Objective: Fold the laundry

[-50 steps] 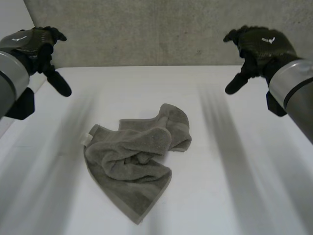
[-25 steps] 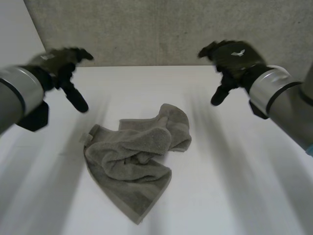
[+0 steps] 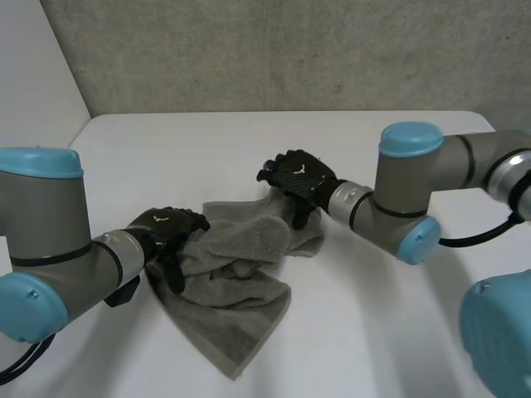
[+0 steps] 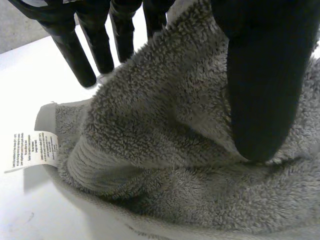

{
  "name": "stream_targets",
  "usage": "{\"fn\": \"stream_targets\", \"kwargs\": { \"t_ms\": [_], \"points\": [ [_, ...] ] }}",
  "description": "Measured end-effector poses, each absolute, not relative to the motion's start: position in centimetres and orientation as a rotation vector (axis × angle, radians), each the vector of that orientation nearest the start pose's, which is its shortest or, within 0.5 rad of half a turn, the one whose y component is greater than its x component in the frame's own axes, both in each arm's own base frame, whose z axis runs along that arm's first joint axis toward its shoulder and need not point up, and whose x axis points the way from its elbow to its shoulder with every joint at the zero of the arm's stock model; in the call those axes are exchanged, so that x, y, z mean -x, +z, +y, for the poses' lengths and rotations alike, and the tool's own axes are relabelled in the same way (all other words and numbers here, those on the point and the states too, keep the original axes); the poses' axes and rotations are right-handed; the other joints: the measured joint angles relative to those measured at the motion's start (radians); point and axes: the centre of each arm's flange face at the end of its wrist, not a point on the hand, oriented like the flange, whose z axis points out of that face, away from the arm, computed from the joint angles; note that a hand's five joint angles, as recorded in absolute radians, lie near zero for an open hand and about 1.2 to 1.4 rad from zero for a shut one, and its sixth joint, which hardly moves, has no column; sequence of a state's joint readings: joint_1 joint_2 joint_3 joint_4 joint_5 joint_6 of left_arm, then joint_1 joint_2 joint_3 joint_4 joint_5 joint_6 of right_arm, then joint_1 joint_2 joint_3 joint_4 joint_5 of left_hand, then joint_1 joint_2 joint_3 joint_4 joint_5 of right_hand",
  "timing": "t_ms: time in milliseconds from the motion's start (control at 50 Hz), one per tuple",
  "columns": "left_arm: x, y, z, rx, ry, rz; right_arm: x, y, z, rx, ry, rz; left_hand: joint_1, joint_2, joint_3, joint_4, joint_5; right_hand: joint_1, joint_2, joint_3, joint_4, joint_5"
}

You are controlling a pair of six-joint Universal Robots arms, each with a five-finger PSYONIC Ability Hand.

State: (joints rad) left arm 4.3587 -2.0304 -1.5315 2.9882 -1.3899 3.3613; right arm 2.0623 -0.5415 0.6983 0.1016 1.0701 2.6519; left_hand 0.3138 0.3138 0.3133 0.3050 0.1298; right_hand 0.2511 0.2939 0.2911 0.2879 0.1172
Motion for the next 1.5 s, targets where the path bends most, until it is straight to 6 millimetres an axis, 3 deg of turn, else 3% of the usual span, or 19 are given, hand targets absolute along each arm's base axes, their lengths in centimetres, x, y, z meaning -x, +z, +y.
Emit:
{"fn": "stream_targets", "kwargs": {
  "t_ms": [100,140,220,300,320,340,360,380,400,460,520,620,860,980,1080,1200,1260,1360,1500],
  "points": [
    [25.6,16.2,-26.5,-0.972,-1.632,2.777,-38.7,13.0,-34.0,1.398,-1.671,1.671,0.170,0.160,0.161,0.159,0.161,0.333,0.384,0.364,0.367,0.339],
    [25.7,16.5,-26.8,-0.968,-1.675,2.753,-38.9,13.2,-34.3,1.397,-1.708,1.650,0.534,0.513,0.513,0.522,0.522,0.694,0.814,0.793,0.800,0.755],
    [26.1,17.4,-27.7,-0.960,-1.780,2.691,-39.3,14.3,-35.3,1.380,-1.809,1.609,0.713,0.730,0.728,0.737,0.722,0.714,0.882,0.878,0.888,0.834],
    [27.2,21.6,-30.4,-0.890,-2.091,2.466,-39.4,19.8,-38.2,1.243,-2.161,1.536,0.808,0.862,0.859,0.869,0.849,0.714,0.883,0.887,0.900,0.841],
    [27.2,21.6,-30.4,-0.890,-2.091,2.466,-39.4,19.8,-38.2,1.243,-2.161,1.536,0.808,0.862,0.859,0.869,0.849,0.714,0.883,0.887,0.900,0.841],
    [27.5,24.1,-31.7,-0.827,-2.227,2.343,-38.8,22.9,-39.4,1.132,-2.335,1.512,0.808,0.862,0.859,0.869,0.849,0.714,0.883,0.887,0.901,0.843],
    [27.5,24.1,-31.7,-0.827,-2.227,2.343,-38.8,22.9,-39.4,1.132,-2.335,1.512,0.808,0.862,0.859,0.869,0.849,0.714,0.883,0.887,0.901,0.843],
    [27.7,26.8,-32.8,-0.733,-2.352,2.213,-37.6,27.1,-40.5,0.963,-2.539,1.472,0.821,0.882,0.881,0.890,0.867,0.714,0.883,0.887,0.901,0.844],
    [27.7,26.8,-32.8,-0.733,-2.352,2.213,-37.6,27.1,-40.5,0.963,-2.539,1.472,0.821,0.882,0.881,0.890,0.867,0.714,0.883,0.887,0.901,0.844],
    [27.5,32.1,-34.4,-0.471,-2.556,1.967,-35.7,32.1,-40.9,0.750,-2.725,1.410,0.827,0.893,0.893,0.903,0.875,0.714,0.883,0.887,0.901,0.849],
    [27.4,34.2,-34.6,-0.320,-2.634,1.880,-34.7,33.7,-40.2,0.705,-2.740,1.402,0.836,0.898,0.897,0.907,0.886,0.714,0.883,0.887,0.901,0.855],
    [28.2,31.8,-33.6,-0.282,-2.586,1.983,-34.0,31.9,-38.4,0.809,-2.605,1.478,0.840,0.900,0.899,0.911,0.889,0.714,0.883,0.891,0.901,0.857],
    [28.1,16.0,-26.3,-0.596,-1.998,2.481,-31.3,18.2,-31.5,1.149,-1.931,1.980,0.746,0.747,0.748,0.756,0.759,0.714,0.883,0.892,0.901,0.857],
    [26.6,13.3,-23.9,-0.643,-1.787,2.573,-29.1,15.5,-29.5,1.199,-1.693,2.173,0.727,0.724,0.725,0.733,0.736,0.714,0.883,0.892,0.901,0.858],
    [24.9,13.1,-21.5,-0.666,-1.607,2.637,-26.3,15.1,-27.9,1.222,-1.544,2.307,0.623,0.630,0.630,0.638,0.639,0.714,0.883,0.892,0.901,0.858],
    [24.2,15.6,-18.7,-0.718,-1.541,2.672,-24.5,15.6,-26.4,1.260,-1.505,2.336,-0.034,-0.028,-0.026,-0.019,-0.022,0.714,0.883,0.892,0.901,0.858],
    [24.4,16.9,-17.9,-0.742,-1.578,2.665,-24.1,16.0,-25.7,1.275,-1.506,2.328,-0.069,-0.077,-0.076,-0.069,-0.068,0.697,0.864,0.872,0.881,0.843],
    [24.9,19.7,-17.5,-0.754,-1.709,2.623,-23.6,17.5,-24.6,1.315,-1.530,2.299,-0.102,-0.112,-0.110,-0.103,-0.092,0.112,0.147,0.153,0.172,0.185],
    [25.0,21.5,-19.3,-0.698,-1.809,2.572,-23.4,20.3,-24.7,1.315,-1.641,2.243,-0.110,-0.120,-0.118,-0.110,-0.095,0.014,0.009,-0.008,-0.005,-0.012]
  ]
}}
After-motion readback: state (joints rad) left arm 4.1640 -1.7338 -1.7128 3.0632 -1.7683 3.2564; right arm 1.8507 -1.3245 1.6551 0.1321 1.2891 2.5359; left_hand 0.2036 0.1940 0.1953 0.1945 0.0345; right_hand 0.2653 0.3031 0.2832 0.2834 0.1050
